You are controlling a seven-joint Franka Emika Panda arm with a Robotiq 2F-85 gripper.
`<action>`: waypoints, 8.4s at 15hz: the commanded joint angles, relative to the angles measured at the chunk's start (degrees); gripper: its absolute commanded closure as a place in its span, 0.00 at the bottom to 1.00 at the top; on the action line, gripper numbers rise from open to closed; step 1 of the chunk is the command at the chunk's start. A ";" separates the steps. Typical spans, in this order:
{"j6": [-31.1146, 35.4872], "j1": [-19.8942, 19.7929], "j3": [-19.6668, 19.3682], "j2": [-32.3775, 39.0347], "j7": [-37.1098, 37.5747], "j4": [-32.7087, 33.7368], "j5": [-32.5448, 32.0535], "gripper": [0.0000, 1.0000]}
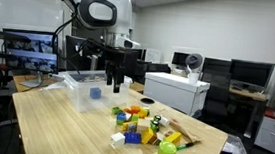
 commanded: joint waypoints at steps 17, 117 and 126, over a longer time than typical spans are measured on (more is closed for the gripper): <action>-0.80 -5.94 4.43 25.14 -20.80 16.59 3.03 0.36; -12.89 7.79 12.19 2.69 -22.92 11.42 -0.26 0.08; -12.44 3.65 8.07 3.75 -23.90 17.58 8.60 0.00</action>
